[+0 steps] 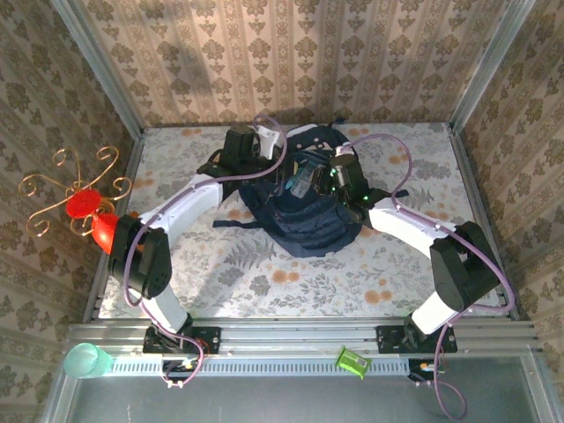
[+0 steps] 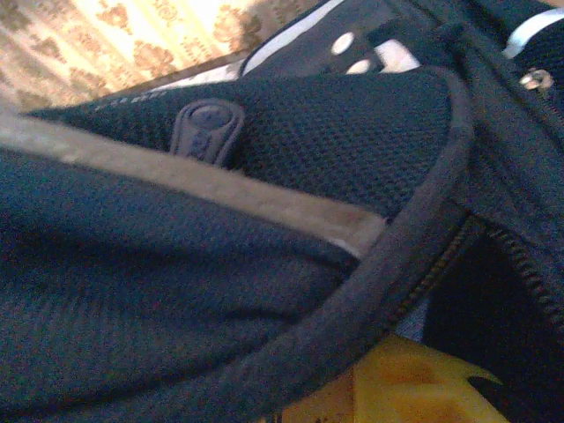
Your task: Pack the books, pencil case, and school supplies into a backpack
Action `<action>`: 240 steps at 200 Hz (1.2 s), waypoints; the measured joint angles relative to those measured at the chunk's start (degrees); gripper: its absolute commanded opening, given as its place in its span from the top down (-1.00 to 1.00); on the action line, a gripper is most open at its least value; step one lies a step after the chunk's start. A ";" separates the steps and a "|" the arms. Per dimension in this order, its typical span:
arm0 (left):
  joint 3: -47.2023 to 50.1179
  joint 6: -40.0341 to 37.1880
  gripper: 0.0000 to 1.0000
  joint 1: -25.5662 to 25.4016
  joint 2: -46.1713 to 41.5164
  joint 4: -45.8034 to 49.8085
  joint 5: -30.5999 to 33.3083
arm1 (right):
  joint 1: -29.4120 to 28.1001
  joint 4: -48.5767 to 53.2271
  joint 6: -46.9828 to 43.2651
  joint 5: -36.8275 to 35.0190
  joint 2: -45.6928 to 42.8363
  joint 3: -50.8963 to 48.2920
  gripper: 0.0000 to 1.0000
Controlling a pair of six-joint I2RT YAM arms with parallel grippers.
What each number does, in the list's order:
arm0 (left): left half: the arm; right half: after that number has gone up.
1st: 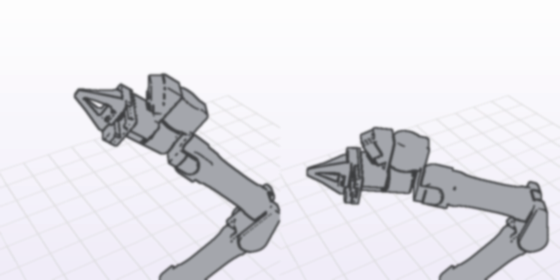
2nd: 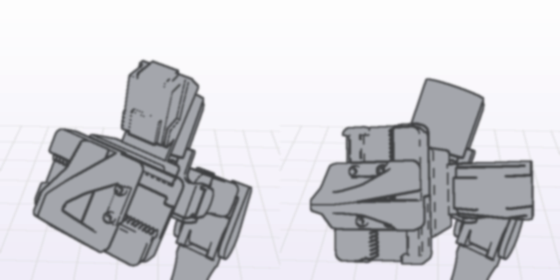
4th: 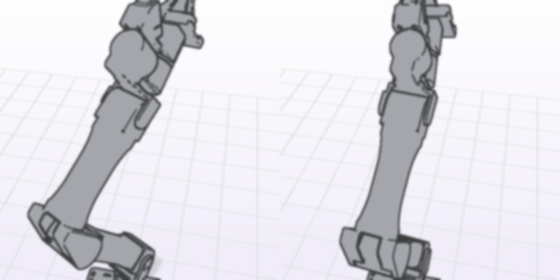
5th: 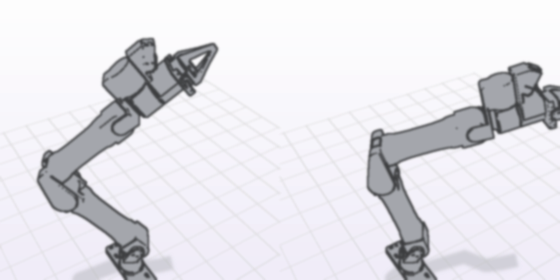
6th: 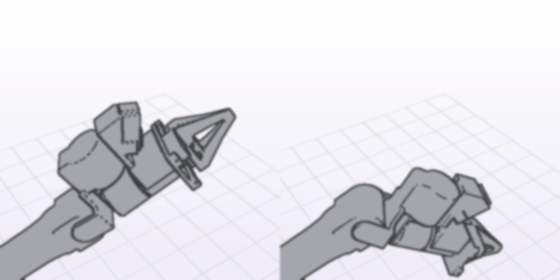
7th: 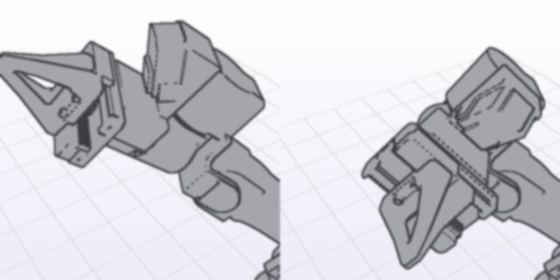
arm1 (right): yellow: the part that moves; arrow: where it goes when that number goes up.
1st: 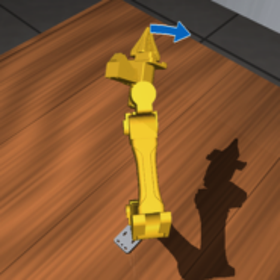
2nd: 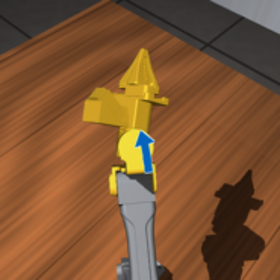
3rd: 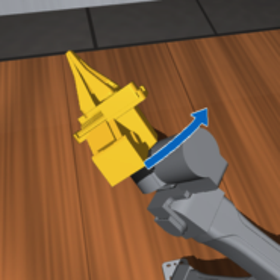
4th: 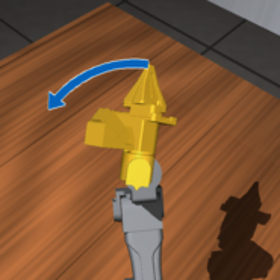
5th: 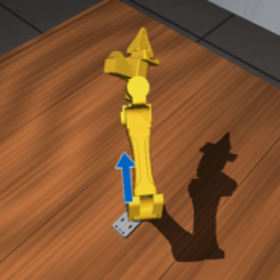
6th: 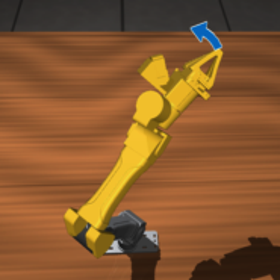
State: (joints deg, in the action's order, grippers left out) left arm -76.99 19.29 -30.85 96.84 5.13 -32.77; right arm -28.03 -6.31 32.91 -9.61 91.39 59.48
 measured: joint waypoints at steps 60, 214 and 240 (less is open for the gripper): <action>0.48 0.00 1.00 -0.24 0.00 -0.02 0.00 | -0.55 -1.11 0.31 -4.00 2.75 2.19 -0.25; 14.14 -4.22 -0.04 -5.49 -3.08 -10.91 3.04 | 4.22 7.04 -9.20 4.02 -28.39 -14.10 -0.54; 19.32 -5.84 -0.18 -6.54 -6.60 -12.37 5.73 | 6.05 10.14 -9.20 4.02 -24.50 -13.14 -0.53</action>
State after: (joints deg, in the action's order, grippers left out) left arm -57.67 13.45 -37.39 90.24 -7.25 -27.05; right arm -21.98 3.84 23.70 -5.58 66.89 46.35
